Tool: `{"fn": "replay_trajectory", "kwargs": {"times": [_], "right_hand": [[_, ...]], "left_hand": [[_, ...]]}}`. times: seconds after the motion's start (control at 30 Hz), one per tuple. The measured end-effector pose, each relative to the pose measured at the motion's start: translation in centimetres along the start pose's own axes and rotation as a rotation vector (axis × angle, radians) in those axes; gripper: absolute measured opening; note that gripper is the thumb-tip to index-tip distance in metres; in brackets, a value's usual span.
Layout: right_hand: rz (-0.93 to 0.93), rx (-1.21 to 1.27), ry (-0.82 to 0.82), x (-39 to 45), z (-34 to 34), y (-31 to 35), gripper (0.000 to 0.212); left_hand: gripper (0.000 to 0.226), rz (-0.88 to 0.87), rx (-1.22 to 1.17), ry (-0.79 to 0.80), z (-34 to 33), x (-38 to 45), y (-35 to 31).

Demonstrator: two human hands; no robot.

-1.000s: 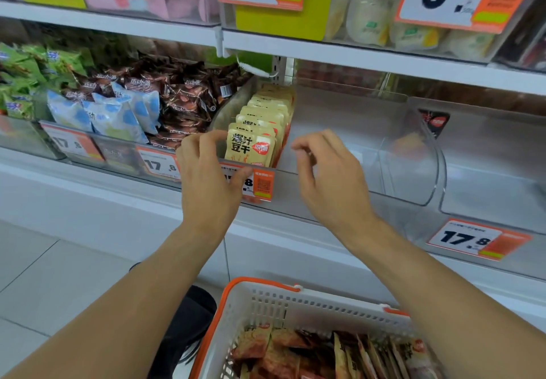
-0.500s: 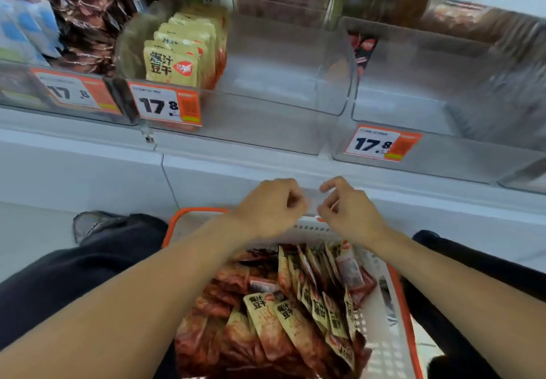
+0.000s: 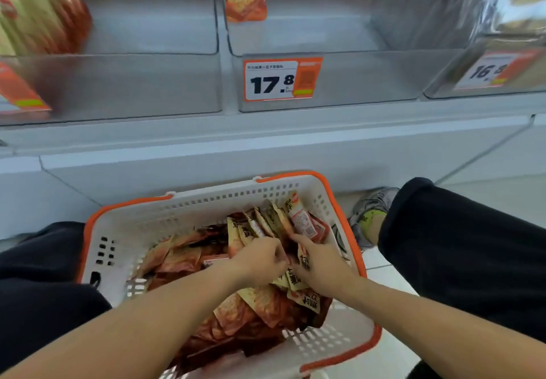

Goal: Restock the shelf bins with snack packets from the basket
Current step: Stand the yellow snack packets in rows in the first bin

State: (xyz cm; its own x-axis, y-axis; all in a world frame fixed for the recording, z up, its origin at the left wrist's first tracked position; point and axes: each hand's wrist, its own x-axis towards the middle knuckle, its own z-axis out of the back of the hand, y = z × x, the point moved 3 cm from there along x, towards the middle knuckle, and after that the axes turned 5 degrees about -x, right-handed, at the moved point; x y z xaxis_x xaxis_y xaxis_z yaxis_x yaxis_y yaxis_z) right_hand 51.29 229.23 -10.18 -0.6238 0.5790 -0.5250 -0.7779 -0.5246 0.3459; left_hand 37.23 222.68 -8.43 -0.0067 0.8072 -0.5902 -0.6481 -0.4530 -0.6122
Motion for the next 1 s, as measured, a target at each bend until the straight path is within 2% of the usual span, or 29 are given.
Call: {"fn": "replay_trajectory", "kwargs": {"times": [0.2,0.37,0.43,0.5,0.57,0.63,0.7,0.77,0.83,0.9,1.0], "right_hand": [[-0.123,0.232,-0.007,-0.1,3.6,-0.2,0.049],[-0.285,0.868,0.025,0.2,7.5,-0.3,0.043],[-0.306,1.056,0.081,-0.1,9.1,0.2,0.039],[-0.260,1.140,0.128,-0.5,10.7,1.0,0.028],[-0.206,1.144,0.145,-0.9,12.2,1.7,0.024],[-0.177,1.085,0.138,-1.3,13.9,2.2,0.029],[-0.101,0.846,0.086,-1.7,15.8,2.8,0.030],[-0.009,0.498,-0.008,-2.2,18.0,3.5,0.026],[0.067,0.268,-0.096,-2.8,19.9,4.6,0.023],[0.137,0.243,-0.134,-3.4,21.1,5.8,0.020],[0.234,0.390,-0.139,-4.1,22.3,7.9,0.017]], "left_hand": [[0.034,0.046,-0.025,0.061,-1.0,0.7,-0.4],[0.051,-0.089,0.163,-0.077,1.1,0.1,-3.4],[0.043,-0.138,0.205,-0.151,2.4,-0.5,-4.6],[0.025,-0.176,0.197,-0.265,4.2,-1.0,-5.1],[0.019,-0.182,0.154,-0.332,6.0,-1.5,-5.1],[0.012,-0.158,0.050,-0.330,7.7,-2.1,-4.8],[0.014,-0.146,-0.069,-0.305,9.3,-2.6,-4.7],[0.019,-0.162,-0.179,-0.265,10.9,-3.6,-4.8],[0.020,-0.195,-0.185,-0.237,12.5,-5.0,-5.3],[0.018,-0.238,-0.184,-0.262,13.9,-6.7,-5.9],[0.017,-0.289,-0.259,-0.347,15.7,-8.9,-6.5]]}}
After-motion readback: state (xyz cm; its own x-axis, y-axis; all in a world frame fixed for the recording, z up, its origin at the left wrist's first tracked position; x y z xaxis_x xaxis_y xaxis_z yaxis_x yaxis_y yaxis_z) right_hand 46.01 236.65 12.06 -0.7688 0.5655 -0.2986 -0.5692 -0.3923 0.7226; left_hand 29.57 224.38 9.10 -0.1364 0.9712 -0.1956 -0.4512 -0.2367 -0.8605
